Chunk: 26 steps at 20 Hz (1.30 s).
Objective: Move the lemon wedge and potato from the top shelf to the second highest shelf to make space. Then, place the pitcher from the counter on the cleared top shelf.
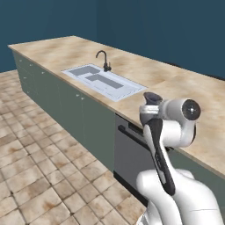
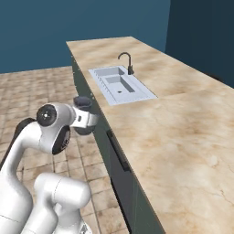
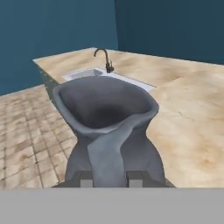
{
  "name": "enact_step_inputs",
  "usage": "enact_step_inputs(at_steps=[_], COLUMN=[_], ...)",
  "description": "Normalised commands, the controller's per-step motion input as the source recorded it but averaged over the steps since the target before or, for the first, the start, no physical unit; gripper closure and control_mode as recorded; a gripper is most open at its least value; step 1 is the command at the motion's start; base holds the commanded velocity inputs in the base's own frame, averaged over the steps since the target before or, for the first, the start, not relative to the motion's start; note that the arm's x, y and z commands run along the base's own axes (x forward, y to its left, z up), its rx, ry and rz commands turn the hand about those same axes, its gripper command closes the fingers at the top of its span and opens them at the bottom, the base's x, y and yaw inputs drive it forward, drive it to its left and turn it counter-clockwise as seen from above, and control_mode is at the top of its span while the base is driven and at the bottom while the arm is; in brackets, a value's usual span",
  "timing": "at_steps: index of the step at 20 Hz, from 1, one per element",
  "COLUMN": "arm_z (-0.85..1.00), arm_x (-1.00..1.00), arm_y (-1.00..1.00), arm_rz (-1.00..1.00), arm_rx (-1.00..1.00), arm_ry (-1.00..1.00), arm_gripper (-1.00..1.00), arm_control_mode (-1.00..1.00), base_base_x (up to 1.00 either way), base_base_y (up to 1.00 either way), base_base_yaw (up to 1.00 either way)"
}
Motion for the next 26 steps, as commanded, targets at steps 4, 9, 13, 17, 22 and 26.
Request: enact_step_inputs(at_steps=[4,9,13,17,22,26], arm_z=[0.37,0.00,0.00,0.00,0.00,0.00], arm_x=[-0.69,-0.39,-0.31,-0.11,-0.26,-0.14], arm_y=[0.00,0.00,-0.05,-0.34,-0.14,0.09], arm_rz=[-0.27,-0.20,-0.02,0.12,0.18,0.04], arm_rx=[0.10,0.12,0.15,0.05,-0.01,-0.09], arm_ry=[0.20,0.07,0.00,-0.02,-0.05,-0.01], arm_gripper=[1.00,1.00,1.00,1.00,1.00,1.00], arm_control_mode=[-1.00,-1.00,-1.00,-1.00,-1.00,-1.00], base_base_x=[0.00,0.00,0.00,0.00,0.00,0.00], base_base_y=[0.00,0.00,0.00,0.00,0.00,0.00], base_base_yaw=[0.00,0.00,0.00,0.00,0.00,0.00])
